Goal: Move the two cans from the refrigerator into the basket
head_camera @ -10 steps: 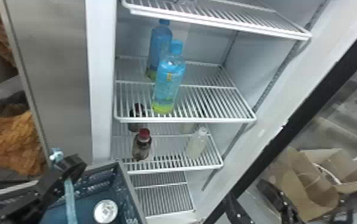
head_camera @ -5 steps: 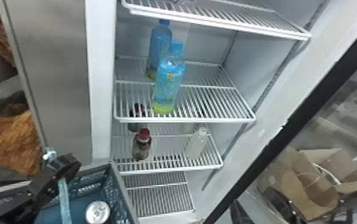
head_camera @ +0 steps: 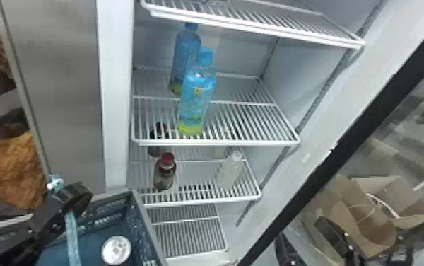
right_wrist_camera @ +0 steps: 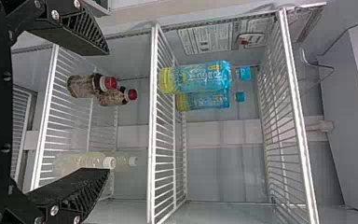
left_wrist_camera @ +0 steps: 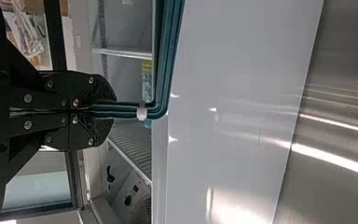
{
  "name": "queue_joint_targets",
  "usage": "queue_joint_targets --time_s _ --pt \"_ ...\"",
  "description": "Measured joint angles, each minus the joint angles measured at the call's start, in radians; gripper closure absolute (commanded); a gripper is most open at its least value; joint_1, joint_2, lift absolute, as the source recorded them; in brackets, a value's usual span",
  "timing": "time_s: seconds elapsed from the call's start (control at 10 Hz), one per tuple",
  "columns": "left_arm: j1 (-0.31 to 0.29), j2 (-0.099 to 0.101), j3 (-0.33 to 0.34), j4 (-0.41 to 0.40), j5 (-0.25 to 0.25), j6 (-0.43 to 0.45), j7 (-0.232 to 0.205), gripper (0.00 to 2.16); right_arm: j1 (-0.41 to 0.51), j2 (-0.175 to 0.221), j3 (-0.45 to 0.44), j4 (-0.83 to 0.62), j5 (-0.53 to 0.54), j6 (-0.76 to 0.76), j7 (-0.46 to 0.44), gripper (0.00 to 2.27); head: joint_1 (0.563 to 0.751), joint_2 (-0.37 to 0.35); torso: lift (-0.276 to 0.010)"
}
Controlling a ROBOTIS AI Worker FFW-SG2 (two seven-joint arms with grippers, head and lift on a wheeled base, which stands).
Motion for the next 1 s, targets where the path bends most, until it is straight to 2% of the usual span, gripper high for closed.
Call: queue_joint_targets --time_s 1.0 --pt "0.003 -0.006 0.008 -0.005 -0.003 0.011 0.0 1.2 -0.017 -0.002 -0.005 0.022 -0.006 0.001 0.0 0.16 0.695 -0.35 -0.035"
